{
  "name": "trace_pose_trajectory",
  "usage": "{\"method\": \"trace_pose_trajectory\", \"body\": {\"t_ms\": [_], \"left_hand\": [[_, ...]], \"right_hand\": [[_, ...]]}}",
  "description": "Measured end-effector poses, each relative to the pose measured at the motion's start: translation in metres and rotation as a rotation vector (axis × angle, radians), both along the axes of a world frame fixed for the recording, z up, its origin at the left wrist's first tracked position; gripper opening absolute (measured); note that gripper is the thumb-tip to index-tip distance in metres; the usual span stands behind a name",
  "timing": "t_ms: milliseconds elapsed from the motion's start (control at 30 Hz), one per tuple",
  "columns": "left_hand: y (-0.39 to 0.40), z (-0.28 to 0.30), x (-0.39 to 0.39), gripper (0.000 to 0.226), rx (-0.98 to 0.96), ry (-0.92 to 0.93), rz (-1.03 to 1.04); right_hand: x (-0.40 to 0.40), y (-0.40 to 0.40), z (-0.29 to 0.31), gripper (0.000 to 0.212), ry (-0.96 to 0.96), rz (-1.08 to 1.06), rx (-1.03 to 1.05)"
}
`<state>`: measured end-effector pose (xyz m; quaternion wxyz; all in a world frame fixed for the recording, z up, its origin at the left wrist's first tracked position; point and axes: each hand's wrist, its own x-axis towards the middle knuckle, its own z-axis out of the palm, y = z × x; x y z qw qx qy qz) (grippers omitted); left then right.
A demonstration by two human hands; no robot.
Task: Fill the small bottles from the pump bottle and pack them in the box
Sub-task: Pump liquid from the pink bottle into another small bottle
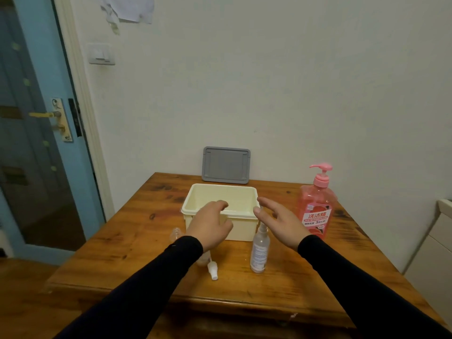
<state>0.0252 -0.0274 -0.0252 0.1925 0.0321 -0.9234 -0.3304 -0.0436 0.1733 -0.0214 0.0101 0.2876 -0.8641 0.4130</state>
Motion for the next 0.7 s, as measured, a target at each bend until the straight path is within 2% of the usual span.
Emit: {"method": "trace_pose_trajectory", "body": {"t_ms": [200, 333, 500, 700], "left_hand": [[-0.029, -0.013, 0.009, 0.063, -0.043, -0.141, 0.141], [-0.032, -0.024, 0.011, 0.066, -0.079, -0.276, 0.141], [-0.032, -0.028, 0.010, 0.041, -0.162, -0.369, 0.154], [-0.038, -0.022, 0.010, 0.029, -0.105, -0.294, 0.095]], "right_hand": [[-0.002, -0.009, 0.008, 0.078, -0.002, -0.012, 0.009], [-0.002, -0.014, 0.009, 0.074, -0.016, -0.016, 0.016], [-0.002, -0.013, 0.010, 0.072, -0.017, -0.023, 0.020], [-0.002, -0.007, 0.018, 0.068, 0.027, -0.025, -0.001]]}}
